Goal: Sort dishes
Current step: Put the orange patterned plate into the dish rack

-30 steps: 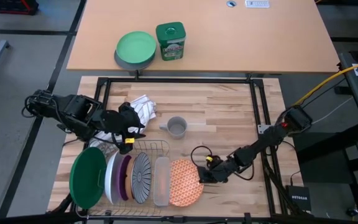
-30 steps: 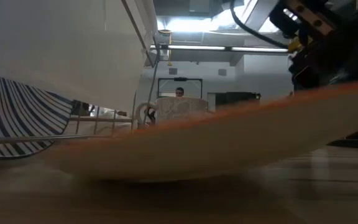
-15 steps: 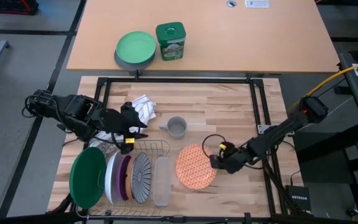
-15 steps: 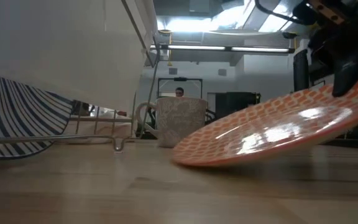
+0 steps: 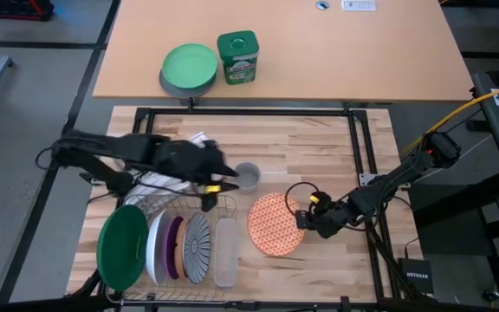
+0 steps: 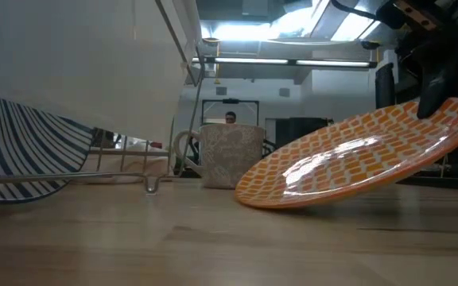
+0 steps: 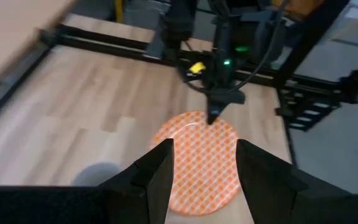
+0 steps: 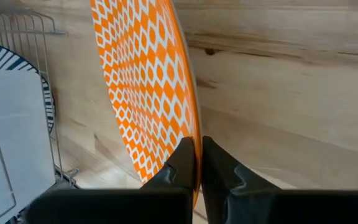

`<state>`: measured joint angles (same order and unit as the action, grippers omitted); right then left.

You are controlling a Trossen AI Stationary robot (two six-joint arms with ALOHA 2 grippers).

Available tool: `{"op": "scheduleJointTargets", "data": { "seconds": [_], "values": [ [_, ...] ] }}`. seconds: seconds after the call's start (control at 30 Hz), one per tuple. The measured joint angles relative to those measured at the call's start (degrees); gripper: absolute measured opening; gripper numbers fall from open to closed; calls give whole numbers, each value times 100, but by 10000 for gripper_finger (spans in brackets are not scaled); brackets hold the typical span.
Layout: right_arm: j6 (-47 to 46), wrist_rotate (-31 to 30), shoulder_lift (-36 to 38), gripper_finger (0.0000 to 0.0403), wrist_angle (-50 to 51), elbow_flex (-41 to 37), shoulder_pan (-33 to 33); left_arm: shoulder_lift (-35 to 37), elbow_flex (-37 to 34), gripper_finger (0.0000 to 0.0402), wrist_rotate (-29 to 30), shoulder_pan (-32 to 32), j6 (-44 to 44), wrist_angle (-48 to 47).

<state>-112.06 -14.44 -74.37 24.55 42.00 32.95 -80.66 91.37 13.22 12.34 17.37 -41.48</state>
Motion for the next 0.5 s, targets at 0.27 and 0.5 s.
{"op": "scheduleJointTargets", "data": {
  "seconds": [0.27, 0.5],
  "values": [
    [446, -61, 0, 11, -39, 0, 2, -1077, 0, 162, -1499, -788, -310, 869],
    [597, -158, 0, 11, -48, 0, 2, -1917, -2, 162, -1775, -1270, -877, 1303]
  ]
}}
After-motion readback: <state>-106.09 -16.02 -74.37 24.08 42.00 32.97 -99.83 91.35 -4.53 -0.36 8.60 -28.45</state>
